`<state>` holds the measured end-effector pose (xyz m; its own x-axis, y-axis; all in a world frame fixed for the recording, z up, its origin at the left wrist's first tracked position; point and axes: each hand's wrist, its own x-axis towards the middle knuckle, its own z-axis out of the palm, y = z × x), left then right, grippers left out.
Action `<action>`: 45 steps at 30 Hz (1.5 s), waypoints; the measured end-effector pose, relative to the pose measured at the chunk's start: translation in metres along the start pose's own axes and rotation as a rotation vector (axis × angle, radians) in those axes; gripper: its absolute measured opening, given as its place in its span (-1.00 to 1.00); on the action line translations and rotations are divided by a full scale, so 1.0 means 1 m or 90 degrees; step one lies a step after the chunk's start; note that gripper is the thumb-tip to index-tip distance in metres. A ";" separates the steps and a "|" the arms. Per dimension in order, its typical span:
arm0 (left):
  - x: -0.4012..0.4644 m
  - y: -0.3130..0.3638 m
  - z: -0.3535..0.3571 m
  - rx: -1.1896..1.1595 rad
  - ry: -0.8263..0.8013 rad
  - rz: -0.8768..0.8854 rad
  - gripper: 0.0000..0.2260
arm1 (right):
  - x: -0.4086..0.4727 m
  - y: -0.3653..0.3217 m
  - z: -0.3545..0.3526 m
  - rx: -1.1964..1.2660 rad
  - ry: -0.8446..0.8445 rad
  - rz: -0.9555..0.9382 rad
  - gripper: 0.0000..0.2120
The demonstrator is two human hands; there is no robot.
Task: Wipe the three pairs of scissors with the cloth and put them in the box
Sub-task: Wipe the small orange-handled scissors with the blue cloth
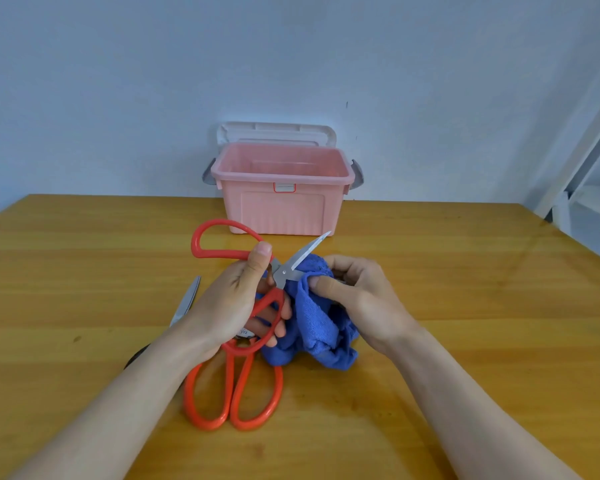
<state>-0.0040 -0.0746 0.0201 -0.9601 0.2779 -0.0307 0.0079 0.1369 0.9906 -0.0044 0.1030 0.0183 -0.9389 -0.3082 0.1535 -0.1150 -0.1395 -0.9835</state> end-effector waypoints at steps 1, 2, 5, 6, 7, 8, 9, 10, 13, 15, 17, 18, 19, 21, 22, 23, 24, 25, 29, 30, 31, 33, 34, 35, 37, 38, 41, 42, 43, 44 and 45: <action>0.000 0.000 0.001 -0.001 0.005 -0.001 -0.39 | 0.000 0.000 0.000 -0.012 0.010 -0.001 -0.91; 0.000 0.000 0.002 -0.003 0.010 -0.001 -0.38 | 0.001 0.001 0.001 -0.014 0.022 0.000 -0.91; -0.001 0.000 0.006 0.000 0.020 0.012 -0.39 | 0.003 0.006 0.006 0.003 0.055 0.019 -0.89; -0.002 0.000 0.007 0.002 0.022 0.015 -0.40 | 0.004 0.008 0.006 0.003 0.067 0.021 -0.87; -0.002 0.000 0.008 0.001 0.023 0.016 -0.41 | 0.005 0.010 0.005 -0.002 0.076 0.017 -0.85; -0.002 0.000 0.007 -0.001 0.023 0.016 -0.41 | 0.005 0.011 0.005 -0.010 0.080 0.013 -0.85; -0.002 0.000 0.007 -0.001 0.023 0.013 -0.40 | 0.005 0.011 0.005 -0.014 0.077 0.009 -0.85; -0.001 0.000 0.006 -0.001 0.024 0.008 -0.39 | 0.004 0.009 0.005 -0.008 0.066 0.008 -0.87; -0.001 0.000 0.005 -0.011 0.029 0.001 -0.40 | 0.001 0.001 0.003 0.047 0.007 0.010 -0.95; 0.000 0.000 0.004 -0.023 0.031 0.003 -0.43 | 0.000 -0.001 0.001 0.031 -0.010 0.001 -0.90; 0.000 0.000 0.002 -0.027 0.037 0.005 -0.45 | 0.002 0.002 0.000 0.006 -0.001 -0.011 -0.89; 0.001 0.000 0.002 -0.026 0.040 0.006 -0.45 | 0.003 0.004 0.000 -0.003 0.013 -0.015 -0.92; 0.001 0.000 0.001 -0.026 0.043 0.008 -0.44 | 0.004 0.007 0.001 -0.010 0.035 -0.015 -0.94; 0.001 0.002 0.001 -0.029 0.047 0.009 -0.43 | 0.006 0.010 0.002 -0.025 0.077 -0.010 -0.92; 0.001 0.002 0.001 -0.031 0.048 0.010 -0.43 | 0.008 0.011 0.002 -0.039 0.095 -0.010 -0.88; 0.001 0.002 0.000 -0.032 0.048 0.012 -0.43 | 0.009 0.011 0.001 -0.056 0.109 -0.013 -0.84; 0.001 0.002 0.000 -0.032 0.047 0.012 -0.42 | 0.009 0.011 0.001 -0.069 0.115 -0.016 -0.82; 0.001 0.002 -0.001 -0.032 0.045 0.011 -0.41 | 0.009 0.011 0.000 -0.078 0.116 -0.016 -0.80; 0.001 0.002 -0.003 -0.034 0.048 0.012 -0.44 | 0.010 0.012 -0.003 -0.094 0.091 -0.024 -0.87; 0.001 0.002 -0.004 -0.034 0.051 0.013 -0.45 | 0.010 0.012 -0.004 -0.092 0.080 -0.022 -0.86; 0.001 0.003 -0.004 -0.034 0.055 0.015 -0.46 | 0.010 0.011 -0.005 -0.091 0.068 -0.019 -0.88; 0.002 0.002 -0.003 -0.033 0.058 0.017 -0.45 | 0.009 0.010 -0.007 -0.102 0.049 -0.017 -0.91; 0.002 0.002 -0.003 -0.031 0.058 0.016 -0.45 | 0.009 0.010 -0.007 -0.113 0.047 -0.016 -0.88; 0.002 0.001 -0.002 -0.029 0.058 0.015 -0.44 | 0.009 0.010 -0.007 -0.124 0.052 -0.015 -0.87; 0.002 0.000 -0.001 -0.028 0.059 0.012 -0.43 | 0.010 0.012 -0.008 -0.141 0.073 -0.012 -0.90; 0.002 0.000 -0.002 -0.028 0.061 0.013 -0.42 | 0.010 0.013 -0.008 -0.144 0.081 -0.009 -0.91; 0.002 0.001 -0.003 -0.029 0.070 0.019 -0.44 | 0.012 0.012 -0.007 -0.157 0.105 -0.022 -0.78; 0.001 0.001 -0.003 -0.029 0.072 0.016 -0.45 | 0.011 0.013 -0.007 -0.158 0.109 -0.028 -0.74; 0.001 0.001 -0.003 -0.027 0.072 0.015 -0.46 | 0.010 0.013 -0.006 -0.160 0.111 -0.035 -0.74; 0.001 0.001 -0.003 -0.024 0.070 0.015 -0.46 | 0.010 0.014 -0.007 -0.159 0.110 -0.042 -0.75; 0.001 0.001 -0.004 -0.021 0.068 0.015 -0.47 | 0.010 0.014 -0.008 -0.155 0.104 -0.046 -0.78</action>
<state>-0.0062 -0.0774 0.0219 -0.9842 0.1770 0.0046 0.0225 0.0991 0.9948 -0.0180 0.1053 0.0052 -0.9631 -0.1472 0.2252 -0.2386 0.0806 -0.9678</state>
